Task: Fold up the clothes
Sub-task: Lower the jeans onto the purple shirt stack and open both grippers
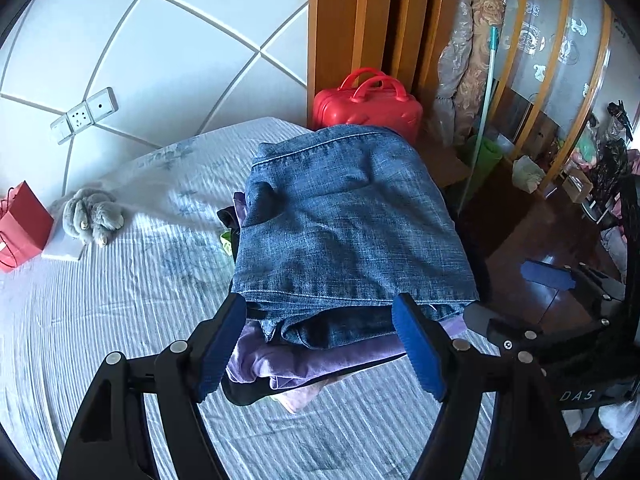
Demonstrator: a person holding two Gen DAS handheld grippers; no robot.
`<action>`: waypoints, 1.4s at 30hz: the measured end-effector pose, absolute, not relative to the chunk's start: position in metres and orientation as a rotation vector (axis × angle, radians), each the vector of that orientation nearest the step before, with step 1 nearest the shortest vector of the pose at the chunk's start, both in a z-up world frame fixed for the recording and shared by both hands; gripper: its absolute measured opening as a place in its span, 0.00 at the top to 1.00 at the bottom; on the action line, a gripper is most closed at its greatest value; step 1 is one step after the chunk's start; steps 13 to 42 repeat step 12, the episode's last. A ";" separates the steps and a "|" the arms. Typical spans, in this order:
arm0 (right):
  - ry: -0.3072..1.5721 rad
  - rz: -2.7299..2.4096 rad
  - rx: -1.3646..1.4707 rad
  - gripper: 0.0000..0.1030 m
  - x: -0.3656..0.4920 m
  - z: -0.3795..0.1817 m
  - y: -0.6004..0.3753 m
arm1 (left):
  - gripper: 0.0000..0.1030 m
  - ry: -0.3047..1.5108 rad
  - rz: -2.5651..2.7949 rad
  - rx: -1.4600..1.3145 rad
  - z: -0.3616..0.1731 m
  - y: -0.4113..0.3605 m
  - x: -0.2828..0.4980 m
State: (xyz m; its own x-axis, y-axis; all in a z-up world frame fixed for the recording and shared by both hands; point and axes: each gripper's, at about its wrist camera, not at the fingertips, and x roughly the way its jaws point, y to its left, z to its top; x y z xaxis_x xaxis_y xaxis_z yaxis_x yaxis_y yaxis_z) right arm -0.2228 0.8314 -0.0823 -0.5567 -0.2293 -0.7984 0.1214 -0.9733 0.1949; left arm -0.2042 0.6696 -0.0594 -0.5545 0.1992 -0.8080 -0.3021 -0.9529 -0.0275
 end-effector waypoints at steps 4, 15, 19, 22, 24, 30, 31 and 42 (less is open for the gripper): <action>-0.148 -2.609 1.371 0.01 -0.223 -0.083 0.833 | 0.26 0.176 2.542 -1.291 -0.061 0.670 -0.201; -0.112 -2.615 1.369 0.01 -0.221 -0.081 0.832 | 0.26 0.189 2.548 -1.257 -0.056 0.670 -0.192; -0.112 -2.615 1.369 0.01 -0.221 -0.081 0.832 | 0.26 0.189 2.548 -1.257 -0.056 0.670 -0.192; -0.112 -2.615 1.369 0.01 -0.221 -0.081 0.832 | 0.26 0.189 2.548 -1.257 -0.056 0.670 -0.192; -0.112 -2.615 1.369 0.01 -0.221 -0.081 0.832 | 0.26 0.189 2.548 -1.257 -0.056 0.670 -0.192; -0.112 -2.615 1.369 0.01 -0.221 -0.081 0.832 | 0.26 0.189 2.548 -1.257 -0.056 0.670 -0.192; -0.112 -2.615 1.369 0.01 -0.221 -0.081 0.832 | 0.26 0.189 2.548 -1.257 -0.056 0.670 -0.192; -0.112 -2.615 1.369 0.01 -0.221 -0.081 0.832 | 0.26 0.189 2.548 -1.257 -0.056 0.670 -0.192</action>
